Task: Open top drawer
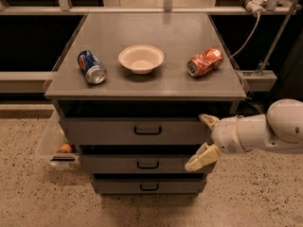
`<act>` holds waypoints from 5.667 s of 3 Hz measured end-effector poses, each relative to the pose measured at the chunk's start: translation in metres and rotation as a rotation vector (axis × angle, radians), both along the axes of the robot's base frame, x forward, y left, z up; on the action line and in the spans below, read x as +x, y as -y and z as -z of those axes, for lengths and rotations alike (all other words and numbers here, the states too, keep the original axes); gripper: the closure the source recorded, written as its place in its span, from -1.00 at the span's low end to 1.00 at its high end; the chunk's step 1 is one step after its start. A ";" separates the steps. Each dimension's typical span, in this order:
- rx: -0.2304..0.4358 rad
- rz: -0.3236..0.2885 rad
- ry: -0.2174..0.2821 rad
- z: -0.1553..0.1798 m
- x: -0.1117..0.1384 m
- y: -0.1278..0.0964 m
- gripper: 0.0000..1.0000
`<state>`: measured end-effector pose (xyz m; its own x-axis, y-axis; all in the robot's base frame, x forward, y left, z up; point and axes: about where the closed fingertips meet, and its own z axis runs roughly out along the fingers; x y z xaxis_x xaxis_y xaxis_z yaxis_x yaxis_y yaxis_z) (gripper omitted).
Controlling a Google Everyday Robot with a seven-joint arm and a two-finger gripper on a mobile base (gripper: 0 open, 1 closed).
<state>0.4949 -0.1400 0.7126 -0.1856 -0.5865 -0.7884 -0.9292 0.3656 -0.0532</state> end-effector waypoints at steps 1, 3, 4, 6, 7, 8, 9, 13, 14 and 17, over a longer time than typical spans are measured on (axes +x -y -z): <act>-0.020 0.035 0.026 0.003 0.013 0.009 -1.00; -0.054 0.084 0.023 0.036 0.065 0.017 -1.00; -0.061 0.098 0.004 0.040 0.072 0.019 -1.00; -0.120 0.046 -0.064 0.044 0.062 0.018 -1.00; -0.151 0.019 -0.100 0.043 0.056 0.018 -1.00; -0.200 -0.028 -0.173 0.042 0.035 0.022 -1.00; -0.216 -0.039 -0.192 0.041 0.030 0.024 -1.00; -0.357 -0.244 -0.341 -0.026 -0.064 0.043 -1.00; -0.360 -0.297 -0.400 -0.033 -0.087 0.044 -1.00; -0.263 -0.264 -0.308 -0.008 -0.010 0.024 -1.00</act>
Offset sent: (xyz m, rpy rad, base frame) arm 0.0848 -0.0171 -0.0350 -0.0684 -0.0544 -0.0880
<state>0.4850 -0.1643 0.7204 -0.2050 -0.8174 -0.5384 -0.9755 0.1260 0.1802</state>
